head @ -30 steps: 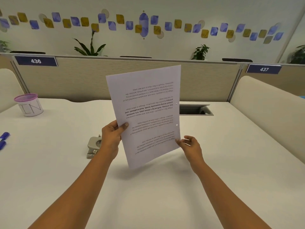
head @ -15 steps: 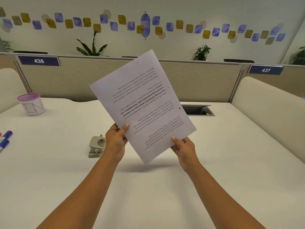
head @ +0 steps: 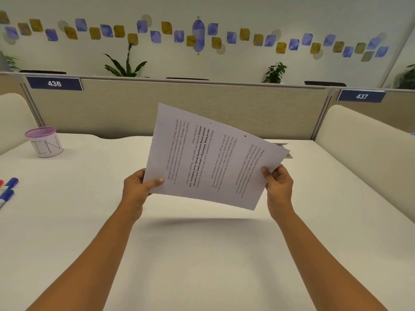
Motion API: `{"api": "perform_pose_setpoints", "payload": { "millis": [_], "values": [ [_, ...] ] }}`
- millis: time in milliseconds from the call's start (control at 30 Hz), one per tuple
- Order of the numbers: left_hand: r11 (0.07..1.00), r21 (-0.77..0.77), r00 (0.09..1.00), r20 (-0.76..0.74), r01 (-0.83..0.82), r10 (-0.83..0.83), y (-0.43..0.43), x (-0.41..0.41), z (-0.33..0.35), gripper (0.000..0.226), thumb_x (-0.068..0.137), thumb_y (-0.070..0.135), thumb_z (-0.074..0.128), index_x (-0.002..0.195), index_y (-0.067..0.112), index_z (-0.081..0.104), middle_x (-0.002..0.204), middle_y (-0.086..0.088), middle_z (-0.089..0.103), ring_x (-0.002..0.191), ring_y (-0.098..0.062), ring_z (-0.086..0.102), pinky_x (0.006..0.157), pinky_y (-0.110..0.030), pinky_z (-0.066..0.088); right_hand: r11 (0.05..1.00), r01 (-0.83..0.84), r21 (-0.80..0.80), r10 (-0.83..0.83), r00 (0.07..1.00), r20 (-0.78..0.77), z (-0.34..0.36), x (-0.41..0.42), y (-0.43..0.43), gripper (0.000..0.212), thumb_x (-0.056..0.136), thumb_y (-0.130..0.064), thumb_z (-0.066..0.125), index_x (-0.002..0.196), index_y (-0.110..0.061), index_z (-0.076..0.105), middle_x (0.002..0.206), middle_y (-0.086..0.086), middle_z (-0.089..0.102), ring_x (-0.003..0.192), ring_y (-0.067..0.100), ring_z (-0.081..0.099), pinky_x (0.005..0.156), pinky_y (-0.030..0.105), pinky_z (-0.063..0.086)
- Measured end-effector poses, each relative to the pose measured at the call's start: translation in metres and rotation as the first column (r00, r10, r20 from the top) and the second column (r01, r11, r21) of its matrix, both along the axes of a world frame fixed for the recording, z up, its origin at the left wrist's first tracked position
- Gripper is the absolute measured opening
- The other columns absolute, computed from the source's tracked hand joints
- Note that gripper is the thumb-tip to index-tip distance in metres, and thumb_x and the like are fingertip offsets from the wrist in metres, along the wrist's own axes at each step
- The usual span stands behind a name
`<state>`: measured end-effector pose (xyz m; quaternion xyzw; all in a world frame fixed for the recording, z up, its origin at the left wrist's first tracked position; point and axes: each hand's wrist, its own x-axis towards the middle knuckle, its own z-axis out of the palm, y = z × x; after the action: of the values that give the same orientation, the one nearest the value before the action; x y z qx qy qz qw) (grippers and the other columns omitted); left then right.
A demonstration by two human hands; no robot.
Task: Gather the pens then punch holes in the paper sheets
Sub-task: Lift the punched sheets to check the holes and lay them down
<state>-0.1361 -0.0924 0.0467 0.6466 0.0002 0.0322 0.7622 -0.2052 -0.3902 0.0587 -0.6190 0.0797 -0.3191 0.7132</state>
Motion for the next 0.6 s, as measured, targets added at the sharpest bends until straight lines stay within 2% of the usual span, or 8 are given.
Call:
{"api": "perform_pose_setpoints", "payload": {
  "millis": [33, 100, 200, 233, 333, 433, 600],
  "values": [
    [0.999, 0.04, 1.0, 0.004, -0.004, 0.004, 0.0, 0.0, 0.0, 0.03, 0.072, -0.003, 0.071, 0.089, 0.02, 0.065, 0.096, -0.005, 0.07, 0.077, -0.019, 0.064, 0.08, -0.031, 0.049, 1.0, 0.006, -0.018, -0.006, 1.0, 0.005, 0.001, 0.0, 0.0, 0.019, 0.093, -0.007, 0.051, 0.085, -0.023, 0.058, 0.089, -0.005, 0.066, 0.076, 0.008, 0.063, 0.069, 0.021, 0.054],
    [0.997, 0.074, 1.0, 0.002, -0.002, 0.002, 0.001, 0.0, -0.001, 0.03, 0.071, -0.004, 0.072, 0.088, 0.021, 0.065, 0.094, -0.004, 0.07, 0.083, -0.022, 0.066, 0.085, -0.035, 0.049, 0.998, 0.025, -0.05, -0.025, 1.0, 0.001, 0.0, -0.002, 0.0, 0.018, 0.093, -0.009, 0.051, 0.085, -0.023, 0.058, 0.088, -0.007, 0.066, 0.072, 0.003, 0.064, 0.064, 0.016, 0.054],
    [0.997, 0.071, 0.999, -0.035, 0.006, -0.003, 0.0, -0.002, -0.005, 0.03, 0.073, -0.006, 0.07, 0.096, 0.013, 0.063, 0.102, -0.011, 0.068, 0.098, -0.032, 0.063, 0.093, -0.044, 0.049, 0.992, 0.036, -0.118, -0.045, 0.996, -0.071, -0.009, -0.003, -0.001, 0.004, 0.093, -0.017, 0.053, 0.092, -0.017, 0.057, 0.09, -0.003, 0.066, 0.08, 0.016, 0.064, 0.069, 0.024, 0.054],
    [0.997, 0.072, 0.999, -0.044, 0.007, -0.004, -0.001, -0.003, -0.006, 0.031, 0.074, -0.006, 0.069, 0.099, 0.011, 0.062, 0.103, -0.012, 0.067, 0.1, -0.033, 0.063, 0.094, -0.045, 0.048, 0.991, 0.029, -0.13, -0.042, 0.994, -0.099, -0.013, -0.004, 0.0, 0.005, 0.093, -0.019, 0.053, 0.096, -0.016, 0.057, 0.093, -0.001, 0.066, 0.084, 0.02, 0.063, 0.072, 0.029, 0.054],
    [0.998, 0.056, 0.999, -0.043, 0.031, -0.028, -0.003, -0.008, -0.008, 0.027, 0.076, -0.008, 0.065, 0.094, 0.012, 0.062, 0.095, -0.008, 0.068, 0.093, -0.028, 0.064, 0.089, -0.041, 0.049, 0.989, 0.007, -0.146, -0.032, 0.986, -0.166, -0.021, -0.006, 0.002, 0.011, 0.093, -0.02, 0.053, 0.103, -0.018, 0.056, 0.102, 0.001, 0.065, 0.089, 0.024, 0.063, 0.078, 0.036, 0.054],
    [0.998, 0.057, 0.999, -0.031, 0.035, -0.033, -0.007, -0.011, -0.004, 0.026, 0.077, -0.008, 0.064, 0.089, 0.015, 0.062, 0.094, -0.006, 0.067, 0.084, -0.019, 0.064, 0.082, -0.035, 0.05, 0.989, 0.008, -0.147, -0.035, 0.983, -0.179, -0.021, -0.006, 0.003, 0.01, 0.093, -0.02, 0.052, 0.103, -0.02, 0.056, 0.1, -0.001, 0.065, 0.086, 0.021, 0.063, 0.073, 0.031, 0.054],
    [0.998, 0.058, 0.999, -0.007, 0.034, -0.034, -0.01, -0.012, 0.001, 0.029, 0.078, -0.007, 0.064, 0.103, 0.008, 0.061, 0.101, -0.007, 0.067, 0.089, -0.024, 0.064, 0.078, -0.032, 0.051, 0.991, 0.013, -0.137, -0.039, 0.981, -0.188, -0.019, -0.003, 0.002, 0.013, 0.093, -0.019, 0.052, 0.106, -0.018, 0.056, 0.101, 0.0, 0.065, 0.086, 0.02, 0.063, 0.073, 0.03, 0.054]
  ]
}}
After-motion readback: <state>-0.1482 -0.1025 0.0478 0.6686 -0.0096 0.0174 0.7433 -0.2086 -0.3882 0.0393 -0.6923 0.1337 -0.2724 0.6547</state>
